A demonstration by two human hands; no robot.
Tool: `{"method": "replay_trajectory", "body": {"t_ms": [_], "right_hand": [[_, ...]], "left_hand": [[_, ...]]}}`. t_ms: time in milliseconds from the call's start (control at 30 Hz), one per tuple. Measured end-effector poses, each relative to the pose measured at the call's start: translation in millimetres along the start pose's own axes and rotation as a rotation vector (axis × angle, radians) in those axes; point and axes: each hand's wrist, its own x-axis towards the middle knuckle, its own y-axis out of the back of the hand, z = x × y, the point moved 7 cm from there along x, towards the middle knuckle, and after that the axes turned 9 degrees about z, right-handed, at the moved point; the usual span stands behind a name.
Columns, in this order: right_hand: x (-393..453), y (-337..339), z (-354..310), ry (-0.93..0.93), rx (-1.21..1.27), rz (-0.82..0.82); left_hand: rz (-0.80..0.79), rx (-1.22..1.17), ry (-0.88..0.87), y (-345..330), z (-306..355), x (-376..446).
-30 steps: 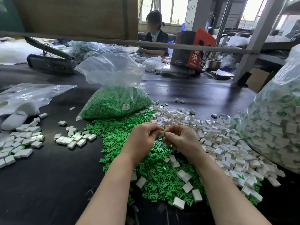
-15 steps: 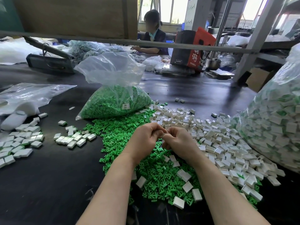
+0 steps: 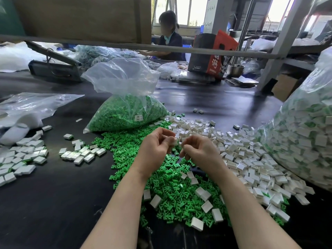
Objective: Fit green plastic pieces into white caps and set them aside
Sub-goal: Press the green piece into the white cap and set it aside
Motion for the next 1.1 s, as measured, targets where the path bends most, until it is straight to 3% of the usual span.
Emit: {"method": "replay_trajectory", "body": {"t_ms": [200,467,667,800,1100], "right_hand": [[-2.1,0.9,-7.8,0.076,0.073,-0.022],[-2.0,1.6,-13.5,0.127,0.029,0.028],[-4.9,-1.3,-16.1,0.111,0.183,-0.033],[-6.2,-5.4,-21.1,0.159,0.164,-0.061],[1.8,7.4,-2.0,0.052,0.121,0.109]], "left_hand": [[0.024,-0.069,0.075,3.0,-4.7,2.7],[-0.062,-0.114,0.103,-2.0,-3.8,0.6],[0.057,-0.116,0.207,-0.4,-10.9,0.8],[0.053,-0.078,0.310,-0.8,-20.2,-1.8],[-0.075,-0.126,0.282,-7.8,-13.0,-2.3]]}}
